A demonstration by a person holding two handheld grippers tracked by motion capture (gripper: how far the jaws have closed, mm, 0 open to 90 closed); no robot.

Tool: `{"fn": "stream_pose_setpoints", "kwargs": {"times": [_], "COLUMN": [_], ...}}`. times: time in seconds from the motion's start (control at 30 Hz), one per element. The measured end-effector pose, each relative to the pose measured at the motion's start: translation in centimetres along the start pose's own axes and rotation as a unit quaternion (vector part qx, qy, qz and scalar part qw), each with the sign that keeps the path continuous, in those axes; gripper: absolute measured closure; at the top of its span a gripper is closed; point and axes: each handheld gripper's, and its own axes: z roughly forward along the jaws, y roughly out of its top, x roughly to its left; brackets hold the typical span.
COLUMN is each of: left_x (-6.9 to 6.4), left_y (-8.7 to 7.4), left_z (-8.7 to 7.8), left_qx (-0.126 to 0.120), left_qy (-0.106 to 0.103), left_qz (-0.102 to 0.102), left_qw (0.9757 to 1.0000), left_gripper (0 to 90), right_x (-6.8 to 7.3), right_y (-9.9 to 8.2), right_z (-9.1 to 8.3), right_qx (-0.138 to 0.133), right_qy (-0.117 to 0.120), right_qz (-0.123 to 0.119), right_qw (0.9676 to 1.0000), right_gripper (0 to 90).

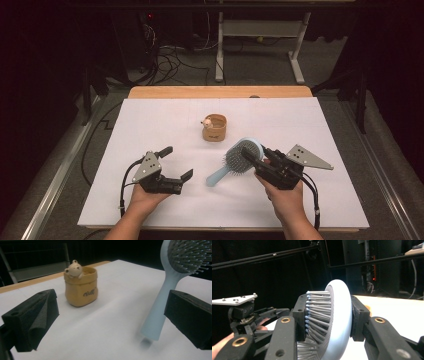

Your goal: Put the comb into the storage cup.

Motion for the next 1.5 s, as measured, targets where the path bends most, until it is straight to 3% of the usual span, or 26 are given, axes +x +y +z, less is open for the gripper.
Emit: {"fn": "stream_pose_setpoints", "kwargs": {"times": [0.17,0.37,0.73,1.07,1.3,1.5], "left_x": [0.9,1.6,2.1,2.1,2.3,2.5], "left_y": [-0.2,-0.7,-0.9,-1.0,-1.4,-1.8], "left_z": [-0.5,-0.7,-1.3,-1.6,-2.4,-2.6], "left_qx": [-0.004,0.010,0.006,0.009,0.004,0.012], "left_qy": [0.011,0.013,0.019,0.021,0.036,0.031], "left_qz": [-0.006,-0.010,-0.004,0.009,0.006,0.003], "left_qw": [0.9999,0.9998,0.9998,0.9997,0.9993,0.9994], "left_gripper": [0.6,0.6,0.6,0.6,0.6,0.6], "right_x": [-0.5,-1.1,-2.0,-3.1,-3.6,-3.9], "right_y": [0.1,0.2,0.6,0.9,1.0,1.2], "right_z": [-0.4,-1.0,-2.1,-3.2,-3.9,-4.4], "right_qx": [-0.004,-0.006,-0.012,-0.028,-0.033,-0.043], "right_qy": [-0.007,-0.017,-0.039,-0.062,-0.086,-0.097], "right_qz": [-0.003,-0.008,-0.027,-0.024,-0.040,-0.043], "right_qw": [1.0000,0.9998,0.9988,0.9974,0.9949,0.9934], "right_gripper": [59.9,59.9,60.0,60.0,60.0,59.9]}}
